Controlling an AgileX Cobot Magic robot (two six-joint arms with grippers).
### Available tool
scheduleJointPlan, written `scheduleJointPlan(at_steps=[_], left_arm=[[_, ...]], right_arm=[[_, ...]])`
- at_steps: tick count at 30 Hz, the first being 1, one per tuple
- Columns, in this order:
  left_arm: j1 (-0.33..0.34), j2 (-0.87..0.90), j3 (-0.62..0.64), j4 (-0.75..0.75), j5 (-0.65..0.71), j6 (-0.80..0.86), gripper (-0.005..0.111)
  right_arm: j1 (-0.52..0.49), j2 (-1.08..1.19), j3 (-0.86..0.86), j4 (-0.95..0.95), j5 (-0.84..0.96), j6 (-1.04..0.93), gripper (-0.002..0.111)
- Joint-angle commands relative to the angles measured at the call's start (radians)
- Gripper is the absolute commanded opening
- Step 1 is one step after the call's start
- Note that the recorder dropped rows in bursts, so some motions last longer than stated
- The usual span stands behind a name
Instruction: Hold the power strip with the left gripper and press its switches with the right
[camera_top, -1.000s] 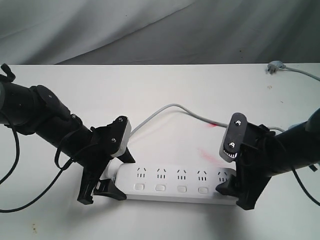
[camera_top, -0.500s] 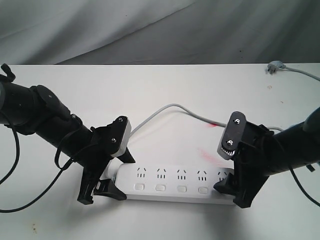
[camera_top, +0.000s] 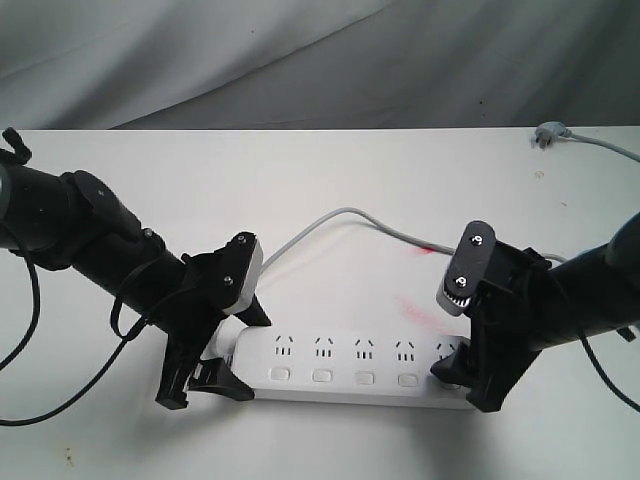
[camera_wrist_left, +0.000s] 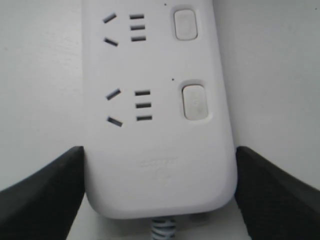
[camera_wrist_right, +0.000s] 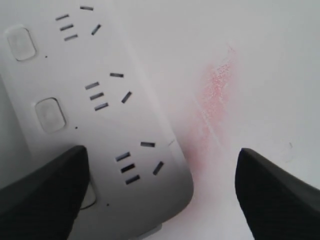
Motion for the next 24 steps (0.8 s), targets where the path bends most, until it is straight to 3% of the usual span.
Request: scheduleJointPlan(at_steps=[1, 6, 14, 19, 24], left_arm=[[-0.005, 0.0, -0.001, 0.005, -0.014, 0.007, 0.0], [-0.005, 0.0, -0.001, 0.005, -0.014, 0.007, 0.0], [-0.005, 0.0, -0.001, 0.005, -0.014, 0.007, 0.0], [-0.005, 0.0, -0.001, 0.005, -0.014, 0.007, 0.0], [-0.005, 0.0, -0.001, 0.005, -0.014, 0.007, 0.0]], right_arm=[[-0.003, 0.02, 0.023, -0.14, -0.061, 0.035, 0.074], [-0.003, 0.018, 0.023, -0.135, -0.044, 0.048, 0.074], [-0.003, -0.194, -0.048, 0.143, -0.036, 0.056, 0.074], [-0.003, -0.358, -0.075, 0.317, -0.223, 0.124, 0.074], [-0.003, -0.476, -0.075, 0.358, -0.409, 0.154, 0.074]])
